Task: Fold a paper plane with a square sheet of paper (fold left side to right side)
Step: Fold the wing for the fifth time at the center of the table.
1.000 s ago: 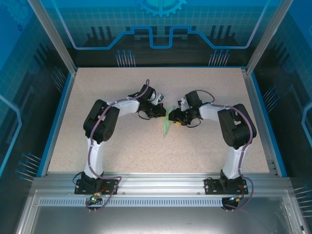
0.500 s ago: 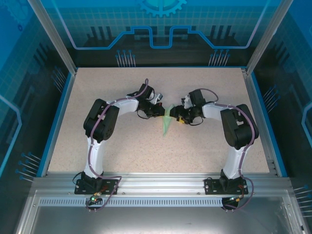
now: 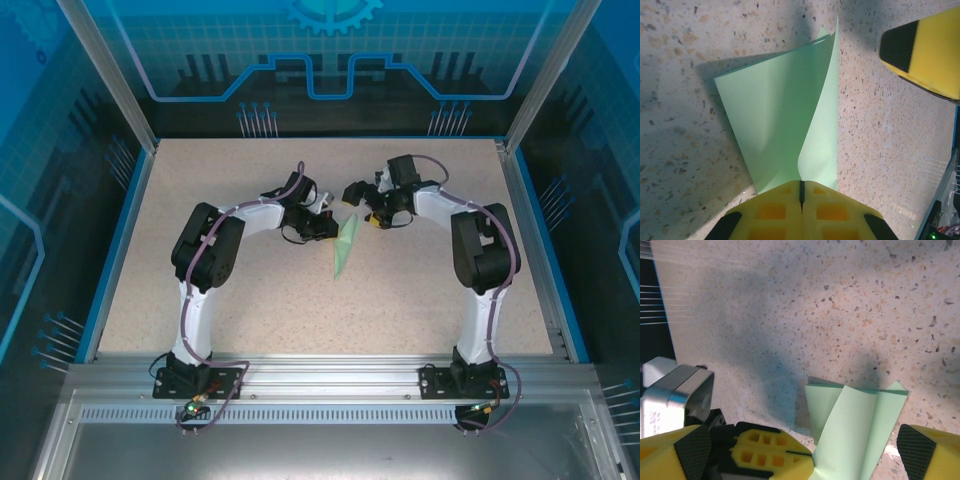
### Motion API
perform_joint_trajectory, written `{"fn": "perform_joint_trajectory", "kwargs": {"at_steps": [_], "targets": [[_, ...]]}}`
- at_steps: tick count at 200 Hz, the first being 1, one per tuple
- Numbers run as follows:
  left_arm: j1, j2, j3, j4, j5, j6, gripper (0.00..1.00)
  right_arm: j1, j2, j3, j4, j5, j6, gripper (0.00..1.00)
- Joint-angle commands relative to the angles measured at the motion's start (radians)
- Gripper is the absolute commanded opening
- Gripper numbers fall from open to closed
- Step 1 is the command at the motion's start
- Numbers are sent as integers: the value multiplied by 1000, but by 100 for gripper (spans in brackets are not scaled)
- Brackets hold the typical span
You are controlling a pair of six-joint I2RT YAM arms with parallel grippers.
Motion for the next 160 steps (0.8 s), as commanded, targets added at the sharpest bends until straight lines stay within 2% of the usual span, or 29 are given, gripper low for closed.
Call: {"fn": "perform_joint_trajectory", "kwargs": {"at_steps": [1,160], "targets": [[11,18,12,-9,30,19,4,25,49,66,-97,15,30,99],[11,14,15,-5,32,23,4,75,179,201,-248,76,-7,99]]}}
